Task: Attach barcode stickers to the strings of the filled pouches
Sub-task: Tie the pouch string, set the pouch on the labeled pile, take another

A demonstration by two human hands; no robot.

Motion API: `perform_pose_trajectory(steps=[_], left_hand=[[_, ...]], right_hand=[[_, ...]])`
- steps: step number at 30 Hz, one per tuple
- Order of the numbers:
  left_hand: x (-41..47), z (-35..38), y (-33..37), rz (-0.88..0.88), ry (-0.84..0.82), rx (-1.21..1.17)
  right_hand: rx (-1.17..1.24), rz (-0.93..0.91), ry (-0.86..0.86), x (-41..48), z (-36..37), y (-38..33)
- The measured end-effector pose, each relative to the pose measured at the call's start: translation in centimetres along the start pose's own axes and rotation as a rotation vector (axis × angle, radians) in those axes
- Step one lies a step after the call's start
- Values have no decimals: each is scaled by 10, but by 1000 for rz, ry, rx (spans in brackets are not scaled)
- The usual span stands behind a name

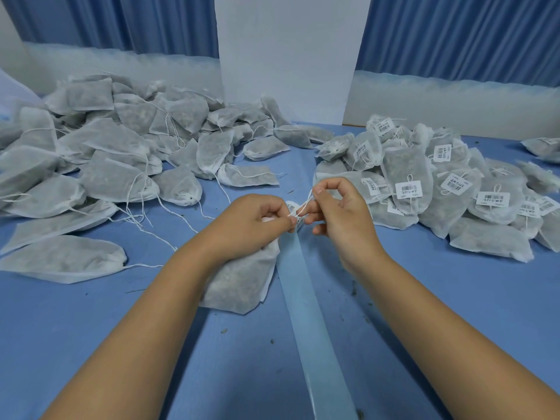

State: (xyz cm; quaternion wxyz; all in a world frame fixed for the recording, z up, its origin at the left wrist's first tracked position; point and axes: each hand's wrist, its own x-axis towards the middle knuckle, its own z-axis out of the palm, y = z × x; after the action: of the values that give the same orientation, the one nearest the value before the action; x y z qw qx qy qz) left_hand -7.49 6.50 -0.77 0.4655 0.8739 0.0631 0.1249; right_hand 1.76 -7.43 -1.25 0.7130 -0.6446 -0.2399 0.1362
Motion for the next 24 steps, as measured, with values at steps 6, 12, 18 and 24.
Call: perform_pose_trajectory(steps=[6,12,18,24], left_hand=[[-1,10,6,102,-50,157],[0,10,8,144,-50,237],[2,6,0,-35,-37,-1],[2,-21,-12,-222,-31,-135]], right_hand=[[21,2,33,0,1,1],[5,-35,71,0,1,2],[49,-108,66,4,-6,-3],[27,-229,75,4,-9,-6]])
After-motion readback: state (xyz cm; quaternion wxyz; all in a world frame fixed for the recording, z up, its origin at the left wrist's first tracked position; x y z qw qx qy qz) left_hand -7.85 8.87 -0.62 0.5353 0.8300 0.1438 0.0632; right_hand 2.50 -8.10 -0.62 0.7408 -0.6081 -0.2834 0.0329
